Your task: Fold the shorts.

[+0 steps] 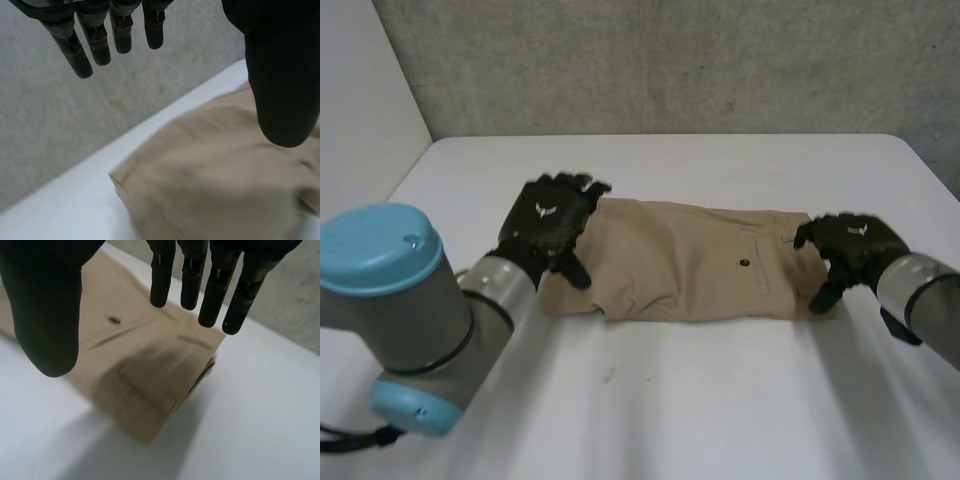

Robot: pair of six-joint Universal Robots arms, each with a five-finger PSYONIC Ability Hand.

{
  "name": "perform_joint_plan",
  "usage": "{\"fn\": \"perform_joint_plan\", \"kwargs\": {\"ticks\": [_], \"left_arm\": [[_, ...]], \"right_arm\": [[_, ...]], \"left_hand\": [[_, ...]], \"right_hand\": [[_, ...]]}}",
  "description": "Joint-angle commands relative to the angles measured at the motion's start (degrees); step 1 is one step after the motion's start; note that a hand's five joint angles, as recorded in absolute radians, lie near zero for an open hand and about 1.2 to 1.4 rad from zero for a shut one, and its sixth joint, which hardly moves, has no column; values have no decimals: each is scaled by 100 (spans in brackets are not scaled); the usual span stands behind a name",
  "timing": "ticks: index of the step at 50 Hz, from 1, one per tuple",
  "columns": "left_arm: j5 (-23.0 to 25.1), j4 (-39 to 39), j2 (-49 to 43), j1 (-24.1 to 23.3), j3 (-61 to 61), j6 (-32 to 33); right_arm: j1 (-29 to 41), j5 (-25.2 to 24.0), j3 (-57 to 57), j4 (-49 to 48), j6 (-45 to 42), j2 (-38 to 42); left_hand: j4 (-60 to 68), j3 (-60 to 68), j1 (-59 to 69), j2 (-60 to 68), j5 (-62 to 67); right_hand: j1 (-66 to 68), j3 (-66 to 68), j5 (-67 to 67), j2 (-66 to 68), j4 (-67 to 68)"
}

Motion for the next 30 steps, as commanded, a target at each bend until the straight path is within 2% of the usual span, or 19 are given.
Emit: {"fn": "perform_joint_plan", "kwargs": {"ticks": [1,12,14,16,23,27,30], "left_arm": [[-298,-49,57,3,-382,-149],[-510,-49,-22,-6,-409,-175],[-510,-49,-31,-14,-409,-175],[-510,-49,-40,-14,-426,-175],[-519,-49,21,-14,-488,-167],[-519,-66,66,-6,-540,-167],[-510,-75,171,21,-584,-167]], "right_arm": [[-238,-161,424,-1072,-37,651],[-230,-135,284,-1847,-309,1259],[-221,-117,266,-2006,-415,1303],[-230,-108,249,-2111,-520,1347],[-502,67,239,-2041,-582,908],[-853,147,196,-1735,-652,609],[-1117,147,12,-1322,-1038,591]], "left_hand": [[-126,-167,-83,-106,-220],[-143,-183,-100,-123,-237],[-143,-183,-100,-123,-237],[-143,-183,-100,-123,-237],[-159,-200,-116,-140,-254],[-164,-205,-121,-144,-259],[-164,-205,-121,-144,-259]], "right_hand": [[1356,1004,1060,1073,980],[2518,2165,2221,2235,2141],[3893,3540,3596,3610,3516],[5817,5465,5521,5534,5441],[5827,5475,5531,5544,5451],[5827,5475,5531,5544,5451],[5827,5475,5531,5544,5451]]}}
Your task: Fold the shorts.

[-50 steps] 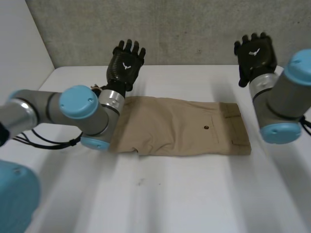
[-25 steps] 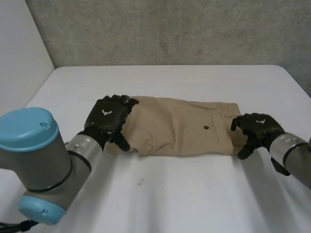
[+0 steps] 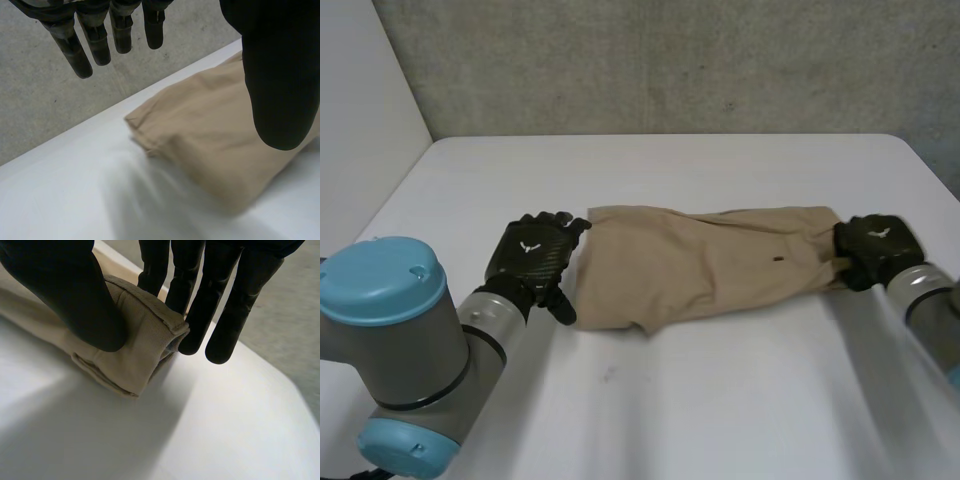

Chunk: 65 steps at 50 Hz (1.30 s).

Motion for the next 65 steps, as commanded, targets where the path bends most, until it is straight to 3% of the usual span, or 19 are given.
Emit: {"fn": "perform_joint_plan", "kwargs": {"ticks": [1,7,13,16,20,21,25,26,28,31,33,35,40,48,52,65], "left_arm": [[8,-21,166,38,-98,2],[8,-21,272,91,-160,11],[-1,-12,280,82,-142,20],[-1,-12,324,64,-116,20],[-1,-4,395,55,-72,11],[-1,-4,404,55,-63,20],[-1,-21,421,73,59,11],[-1,-30,421,73,77,11],[-1,-30,421,73,121,11],[-1,-30,412,90,218,11],[-1,-30,404,91,323,11],[-1,-39,404,91,393,2],[-1,-39,395,30,657,-15],[-220,-100,-96,-260,1508,-304],[-422,-354,-509,-594,2079,-454],[-484,-1163,-2153,-1052,3101,-560]], "right_arm": [[-577,68,-260,718,-562,-271],[-500,76,-822,1219,-1784,-324],[974,-37,-1691,1220,-1767,-351],[1372,-134,-1886,1158,-1811,-315],[2189,-871,-2027,1088,-1776,-17],[2478,-1343,-2018,1088,-1767,166],[2736,-2162,-1966,1219,-1697,659],[2744,-2260,-1957,1263,-1662,739],[2771,-2532,-1957,1325,-1470,862],[2736,-2665,-2018,1255,-1136,880],[2657,-2613,-2115,1211,-583,828],[2622,-2517,-2150,1228,-117,740],[2560,-2035,-2045,1176,929,336],[2323,-533,-2018,1167,1098,-191],[2287,-171,-2115,1167,1168,-245],[2261,-38,-2326,1834,1256,537]], "left_hand": [[-164,-205,-121,-144,-259],[-164,-205,-121,-144,-259],[-164,-205,-121,-144,-259],[-164,-205,-121,-144,-259],[-164,-205,-121,-144,-259],[-164,-205,-121,-144,-259],[-164,-205,-121,-144,-259],[-164,-205,-121,-144,-259],[-164,-205,-121,-144,-259],[-164,-205,-121,-144,-259],[-164,-205,-121,-144,-259],[-164,-205,-121,-144,-259],[-164,-205,-121,-144,-259],[-126,-167,-83,-106,-221],[-109,-150,-66,-89,-204],[-159,-200,-116,-140,-254]], "right_hand": [[2682,1411,1603,1285,1181],[2682,1411,1603,1285,1181],[2682,1411,1603,1285,1181],[2682,1411,1603,1285,1181],[2682,1411,1603,1285,1181],[2682,1411,1603,1285,1181],[2682,1411,1603,1285,1181],[2682,1411,1603,1285,1181],[1433,162,354,36,-68],[1460,190,382,63,-41],[-864,-2135,-1943,-2261,-2365],[-4318,-5589,-5397,-5715,-5819],[-4318,-5589,-5397,-5715,-5819],[-4318,-5589,-5397,-5715,-5819],[-4318,-5589,-5397,-5715,-5819],[-4318,-5589,-5397,-5715,-5819]]}}
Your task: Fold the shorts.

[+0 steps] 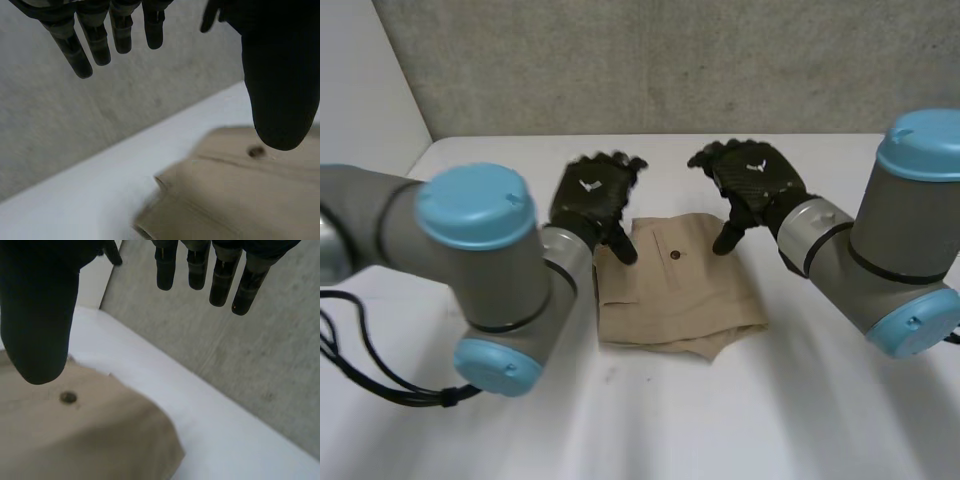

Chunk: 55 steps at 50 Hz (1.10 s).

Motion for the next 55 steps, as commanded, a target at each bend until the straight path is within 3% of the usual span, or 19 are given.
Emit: {"fn": "perform_joint_plan", "kwargs": {"ticks": [1,3,4,12,18,26,37,55], "left_arm": [[-7,-371,-783,-144,256,-49],[-69,-494,-959,-136,264,-49],[-465,-1303,-47,5,150,-13],[-517,-1286,1535,154,-17,-40],[-482,-1618,2633,952,-52,-31],[-377,-2375,3004,1323,-183,-40],[-315,-2367,3101,1350,-368,-224],[1,-2103,3101,1385,-403,-295]], "right_arm": [[7,-4,-141,436,28,585],[-10,13,-202,603,19,831],[-98,470,-211,762,-368,147],[-124,1208,-141,507,212,-1030],[-361,1683,-114,550,265,-1777],[-546,1543,-141,1262,265,-2086],[-687,1226,26,1307,248,-2121],[-634,1226,246,1122,46,-2271]], "left_hand": [[-159,-200,-116,-140,-254],[-159,-200,-116,-140,-254],[-164,-205,-121,-144,-259],[-164,-205,-121,-144,-259],[-126,-167,-83,-106,-221],[-164,-205,-121,-144,-259],[-164,-205,-121,-144,-259],[-164,-205,-121,-144,-259]], "right_hand": [[-149,-231,-396,-249,-330],[-149,-231,-396,-249,-330],[-149,-231,-396,-249,-330],[-149,-231,-396,-249,-330],[-149,-231,-396,-249,-330],[-149,-231,-396,-249,-330],[-149,-231,-396,-249,-330],[-149,-231,-396,-249,-330]]}}
